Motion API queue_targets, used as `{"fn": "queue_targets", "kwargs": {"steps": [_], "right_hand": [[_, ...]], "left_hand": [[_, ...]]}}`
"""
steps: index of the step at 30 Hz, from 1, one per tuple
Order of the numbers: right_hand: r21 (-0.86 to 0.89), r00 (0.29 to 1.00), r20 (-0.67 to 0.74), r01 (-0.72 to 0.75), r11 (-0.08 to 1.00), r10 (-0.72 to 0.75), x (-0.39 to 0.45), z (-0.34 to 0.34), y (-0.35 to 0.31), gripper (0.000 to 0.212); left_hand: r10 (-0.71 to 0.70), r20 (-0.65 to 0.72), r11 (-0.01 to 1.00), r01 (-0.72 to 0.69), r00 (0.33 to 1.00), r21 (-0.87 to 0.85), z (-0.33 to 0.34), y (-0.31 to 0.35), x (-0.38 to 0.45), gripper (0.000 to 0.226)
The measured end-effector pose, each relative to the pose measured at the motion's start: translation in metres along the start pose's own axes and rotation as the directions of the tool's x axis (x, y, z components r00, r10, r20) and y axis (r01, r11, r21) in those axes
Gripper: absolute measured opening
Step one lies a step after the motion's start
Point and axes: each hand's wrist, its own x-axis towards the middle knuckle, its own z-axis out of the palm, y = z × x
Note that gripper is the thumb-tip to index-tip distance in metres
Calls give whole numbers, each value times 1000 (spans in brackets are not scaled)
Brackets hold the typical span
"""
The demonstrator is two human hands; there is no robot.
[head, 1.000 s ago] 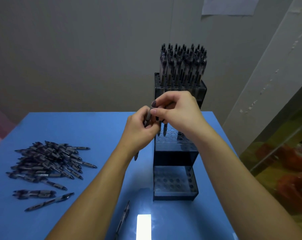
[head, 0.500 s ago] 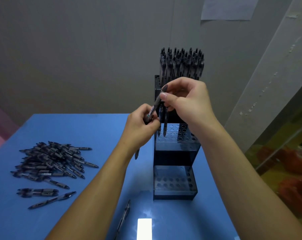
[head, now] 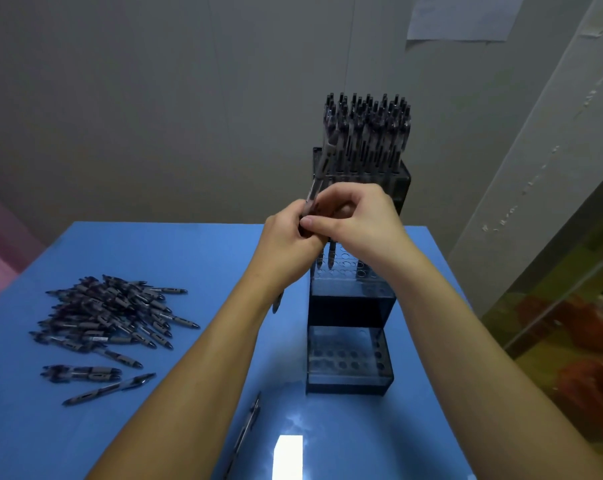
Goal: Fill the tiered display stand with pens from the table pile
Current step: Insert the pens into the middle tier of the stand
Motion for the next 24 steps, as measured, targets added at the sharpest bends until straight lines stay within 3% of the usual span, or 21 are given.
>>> {"fn": "queue_targets", "kwargs": {"steps": [5,10,16,19,24], "right_hand": [[93,999,-33,33,995,-30,2,-8,2,17],[169,997,-73,24,985,-11,1,-42,3,19],[431,997,-74,32,902,0,-2,-64,0,16],[521,995,-94,20,854,34,-1,-64,2,26],[447,947,-274,-31,894,169,2,-60,5,23]], "left_hand": [[28,12,999,-29,1000,30,-2,-7,1,13],[-118,-101,987,105,988,-124,-9,-26,1,19],[-172,-157,971,140,973,-195,-13,-36,10,21],[-172,-163,970,139,972,-201,-11,-36,13,21],[-161,-181,972,123,970,-202,-10,-35,14,22]]}}
